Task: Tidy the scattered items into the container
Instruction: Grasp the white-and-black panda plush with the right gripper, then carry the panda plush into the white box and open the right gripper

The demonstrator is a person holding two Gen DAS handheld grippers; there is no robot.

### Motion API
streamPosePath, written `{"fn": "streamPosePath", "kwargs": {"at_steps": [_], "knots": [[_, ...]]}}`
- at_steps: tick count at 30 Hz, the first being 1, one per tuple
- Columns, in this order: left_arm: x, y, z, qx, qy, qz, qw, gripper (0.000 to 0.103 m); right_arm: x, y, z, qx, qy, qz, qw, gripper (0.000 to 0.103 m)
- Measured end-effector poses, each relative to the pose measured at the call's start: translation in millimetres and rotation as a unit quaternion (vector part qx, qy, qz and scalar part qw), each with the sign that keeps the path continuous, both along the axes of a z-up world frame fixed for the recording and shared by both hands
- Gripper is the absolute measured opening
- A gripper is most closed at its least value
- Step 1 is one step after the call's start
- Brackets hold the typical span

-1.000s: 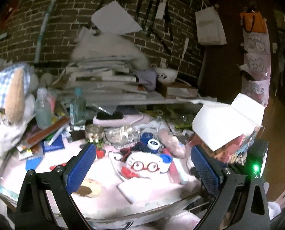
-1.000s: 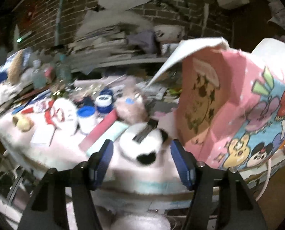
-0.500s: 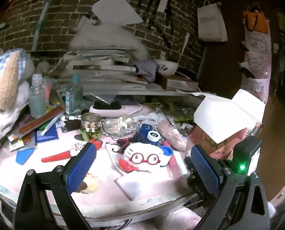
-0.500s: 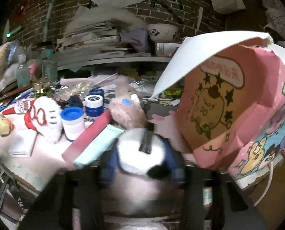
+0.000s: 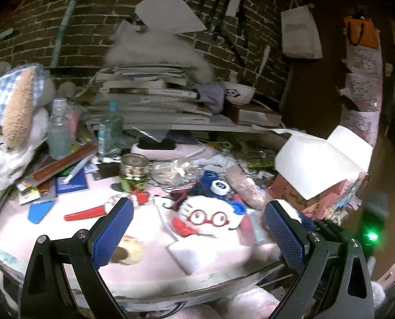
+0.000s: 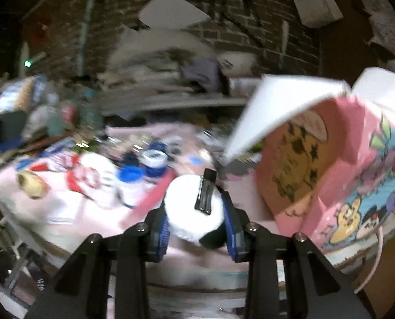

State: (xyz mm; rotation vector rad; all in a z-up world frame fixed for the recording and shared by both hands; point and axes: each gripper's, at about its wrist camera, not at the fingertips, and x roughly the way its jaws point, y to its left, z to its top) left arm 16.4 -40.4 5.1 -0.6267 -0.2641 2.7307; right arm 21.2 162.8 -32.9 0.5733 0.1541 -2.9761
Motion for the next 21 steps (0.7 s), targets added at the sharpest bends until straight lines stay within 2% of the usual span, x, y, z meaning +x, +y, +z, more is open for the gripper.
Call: {"fn": "streamPosePath", "kwargs": {"at_steps": [5,9,11,13,16,19,21], "knots": [[3,-18,0,-0.002,-0.014,0.035,0.9993,0.099,11,-22,22,-0.008,0.021,0.080,0.997,0.031],[-1,-26,-5,0.006,-0.030,0.044,0.9985,0.099,23,-26,55,-0.022,0.043,0.126,0.991,0.031],[-5,-25,-9,0.007,-0.043,0.043,0.9981,0.099,25,-19,75,-0.028,0.049,0.133,0.989,0.031],[-9,-21,-12,0.004,-0.052,0.037,0.9979,0.099,24,-4,99,-0.019,0.051,0.118,0.992,0.031],[-12,-15,-13,0.003,-0.056,0.027,0.9981,0.099,8,28,129,0.003,0.013,0.078,0.997,0.031],[-15,-10,-13,0.005,-0.059,0.021,0.9980,0.099,-23,63,149,0.037,-0.069,0.038,0.996,0.031],[-17,-6,-13,0.004,-0.060,0.017,0.9980,0.099,-48,81,151,0.058,-0.139,0.023,0.988,0.031]]}}
